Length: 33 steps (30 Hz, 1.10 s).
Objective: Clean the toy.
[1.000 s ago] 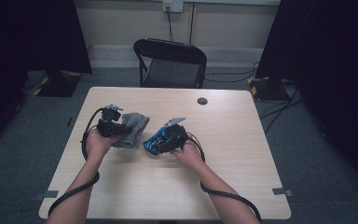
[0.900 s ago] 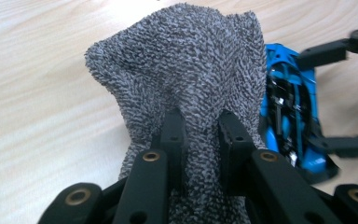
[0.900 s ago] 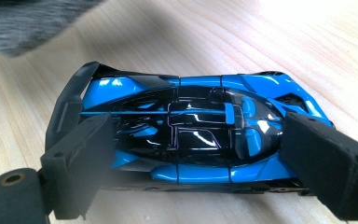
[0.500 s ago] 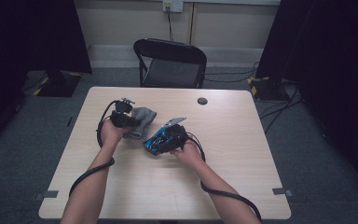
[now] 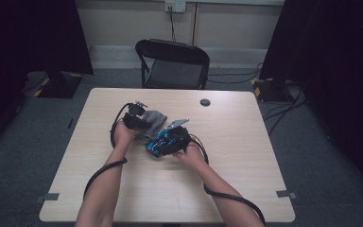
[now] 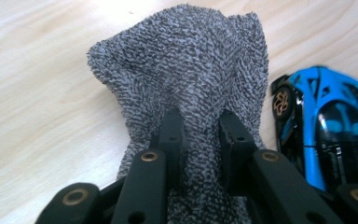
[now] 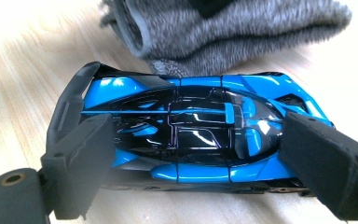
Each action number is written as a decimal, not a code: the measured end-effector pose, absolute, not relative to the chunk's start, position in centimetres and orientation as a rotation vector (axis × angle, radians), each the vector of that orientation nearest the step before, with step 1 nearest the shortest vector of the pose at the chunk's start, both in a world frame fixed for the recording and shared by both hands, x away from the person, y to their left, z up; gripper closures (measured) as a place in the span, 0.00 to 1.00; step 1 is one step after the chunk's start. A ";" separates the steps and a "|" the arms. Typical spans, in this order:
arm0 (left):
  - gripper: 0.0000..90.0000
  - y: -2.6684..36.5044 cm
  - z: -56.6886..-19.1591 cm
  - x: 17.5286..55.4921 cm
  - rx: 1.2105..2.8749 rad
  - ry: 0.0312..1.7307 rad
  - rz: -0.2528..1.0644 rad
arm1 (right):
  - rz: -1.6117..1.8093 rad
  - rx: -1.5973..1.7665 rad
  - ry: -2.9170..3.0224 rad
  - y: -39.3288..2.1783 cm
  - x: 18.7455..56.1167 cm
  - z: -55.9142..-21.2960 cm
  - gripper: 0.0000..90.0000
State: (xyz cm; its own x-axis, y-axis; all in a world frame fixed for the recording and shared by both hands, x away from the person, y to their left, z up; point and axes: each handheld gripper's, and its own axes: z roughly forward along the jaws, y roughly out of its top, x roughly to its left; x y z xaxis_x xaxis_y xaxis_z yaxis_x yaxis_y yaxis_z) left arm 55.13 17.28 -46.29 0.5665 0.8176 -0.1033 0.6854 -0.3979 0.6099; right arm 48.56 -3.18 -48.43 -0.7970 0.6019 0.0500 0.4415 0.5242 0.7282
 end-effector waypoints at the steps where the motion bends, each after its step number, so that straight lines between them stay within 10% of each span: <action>1: 0.82 17.0 -46.7 55.2 2.205 1.192 0.275 | 1.126 0.888 2.558 -3.1 48.6 -48.4 0.11; 33: 0.86 16.2 -46.9 53.2 2.337 1.026 0.170 | 1.108 0.890 2.566 -3.0 48.7 -48.3 0.11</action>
